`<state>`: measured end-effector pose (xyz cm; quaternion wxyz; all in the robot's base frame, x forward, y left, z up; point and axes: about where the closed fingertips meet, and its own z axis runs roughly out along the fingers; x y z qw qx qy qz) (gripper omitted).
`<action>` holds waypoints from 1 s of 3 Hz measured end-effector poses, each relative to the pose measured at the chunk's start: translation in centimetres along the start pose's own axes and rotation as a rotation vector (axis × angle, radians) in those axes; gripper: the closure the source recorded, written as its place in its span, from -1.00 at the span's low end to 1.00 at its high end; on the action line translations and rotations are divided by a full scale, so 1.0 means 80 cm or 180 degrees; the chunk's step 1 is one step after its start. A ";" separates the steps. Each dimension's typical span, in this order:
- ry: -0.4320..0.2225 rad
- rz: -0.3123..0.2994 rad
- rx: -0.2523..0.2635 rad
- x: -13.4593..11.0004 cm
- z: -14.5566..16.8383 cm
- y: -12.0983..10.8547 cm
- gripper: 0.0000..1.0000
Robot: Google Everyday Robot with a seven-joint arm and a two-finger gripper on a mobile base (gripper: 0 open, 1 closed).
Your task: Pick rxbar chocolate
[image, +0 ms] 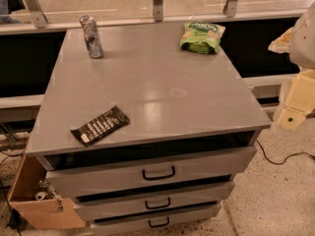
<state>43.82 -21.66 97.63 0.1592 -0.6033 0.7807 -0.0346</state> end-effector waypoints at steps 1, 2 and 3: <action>0.0000 0.0000 0.0001 0.000 0.000 0.000 -1.00; -0.0158 -0.0140 -0.0044 -0.032 0.017 -0.010 -1.00; -0.0416 -0.0402 -0.0130 -0.091 0.046 -0.030 -1.00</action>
Offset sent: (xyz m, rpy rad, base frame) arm 0.0448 0.0627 -0.0191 0.0971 0.0032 0.1507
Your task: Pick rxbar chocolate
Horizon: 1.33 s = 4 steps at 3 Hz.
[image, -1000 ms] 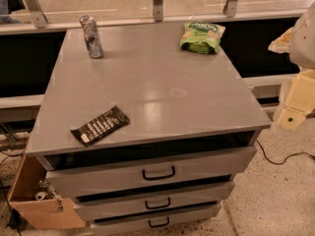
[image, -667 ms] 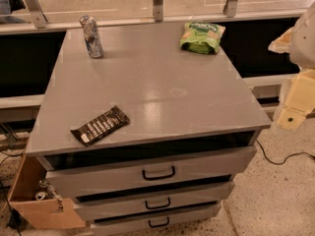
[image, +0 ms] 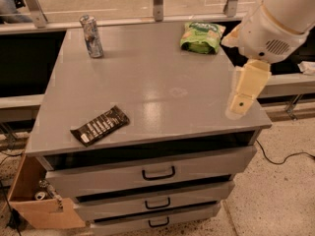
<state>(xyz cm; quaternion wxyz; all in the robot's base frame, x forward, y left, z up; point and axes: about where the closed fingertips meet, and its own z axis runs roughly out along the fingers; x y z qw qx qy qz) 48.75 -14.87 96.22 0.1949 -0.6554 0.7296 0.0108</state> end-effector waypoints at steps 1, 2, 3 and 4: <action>-0.0296 -0.0285 -0.0112 -0.056 0.029 -0.026 -1.00; -0.0625 -0.0571 -0.0331 -0.118 0.068 -0.029 -1.00; -0.0908 -0.0946 -0.0527 -0.179 0.108 -0.001 -1.00; -0.1063 -0.1202 -0.0740 -0.219 0.150 0.039 -1.00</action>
Offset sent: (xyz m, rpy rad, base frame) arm 0.0566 0.1672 -0.0342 0.2498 0.0691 0.4070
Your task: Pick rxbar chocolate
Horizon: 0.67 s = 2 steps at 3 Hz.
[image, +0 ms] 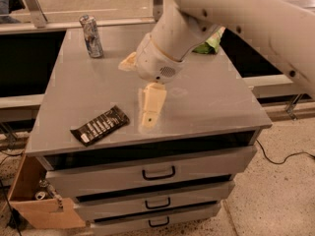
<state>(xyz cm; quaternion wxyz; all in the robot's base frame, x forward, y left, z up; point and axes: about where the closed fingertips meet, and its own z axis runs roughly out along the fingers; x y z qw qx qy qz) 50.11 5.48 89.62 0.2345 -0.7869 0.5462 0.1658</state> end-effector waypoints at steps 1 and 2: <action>-0.0119 -0.0191 -0.0123 -0.028 0.045 0.010 -1.00; -0.0189 -0.0275 -0.0188 -0.054 0.078 0.012 -1.00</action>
Offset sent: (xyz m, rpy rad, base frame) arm -0.0329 0.0999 -0.0474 0.0544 0.0297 0.1494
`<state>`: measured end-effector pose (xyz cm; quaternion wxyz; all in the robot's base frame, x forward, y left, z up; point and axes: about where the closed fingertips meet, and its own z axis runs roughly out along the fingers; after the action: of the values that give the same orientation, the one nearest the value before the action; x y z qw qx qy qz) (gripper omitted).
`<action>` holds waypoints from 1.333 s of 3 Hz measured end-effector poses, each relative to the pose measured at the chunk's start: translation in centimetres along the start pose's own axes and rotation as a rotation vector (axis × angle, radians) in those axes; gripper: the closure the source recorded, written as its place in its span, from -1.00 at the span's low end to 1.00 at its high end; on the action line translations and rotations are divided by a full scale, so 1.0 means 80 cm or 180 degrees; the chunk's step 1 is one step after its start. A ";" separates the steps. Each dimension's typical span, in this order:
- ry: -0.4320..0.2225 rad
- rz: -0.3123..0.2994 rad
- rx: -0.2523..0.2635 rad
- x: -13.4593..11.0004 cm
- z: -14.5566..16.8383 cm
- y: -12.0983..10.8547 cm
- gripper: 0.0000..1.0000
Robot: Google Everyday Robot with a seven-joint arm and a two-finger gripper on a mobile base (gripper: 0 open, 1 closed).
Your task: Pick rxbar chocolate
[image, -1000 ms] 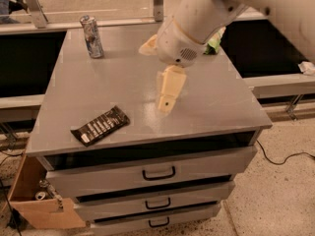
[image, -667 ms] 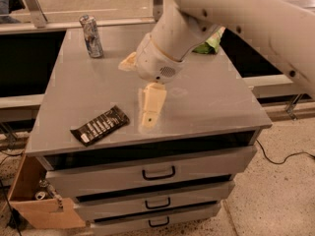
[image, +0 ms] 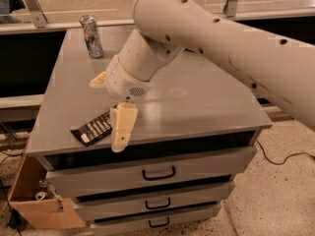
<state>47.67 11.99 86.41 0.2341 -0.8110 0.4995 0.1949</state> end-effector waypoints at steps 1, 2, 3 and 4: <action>-0.0052 -0.0012 -0.0045 -0.012 0.025 0.002 -1.00; -0.0061 0.0049 -0.0089 -0.009 0.047 -0.002 -1.00; -0.0044 0.0115 -0.0120 -0.004 0.061 -0.007 -0.65; -0.0033 0.0185 -0.0129 0.000 0.068 -0.013 -0.15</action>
Offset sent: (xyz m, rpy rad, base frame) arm 0.0012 0.0366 -0.0448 -0.0005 0.0674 -0.0112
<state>48.18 15.55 82.19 0.2145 -0.7997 0.5176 0.2159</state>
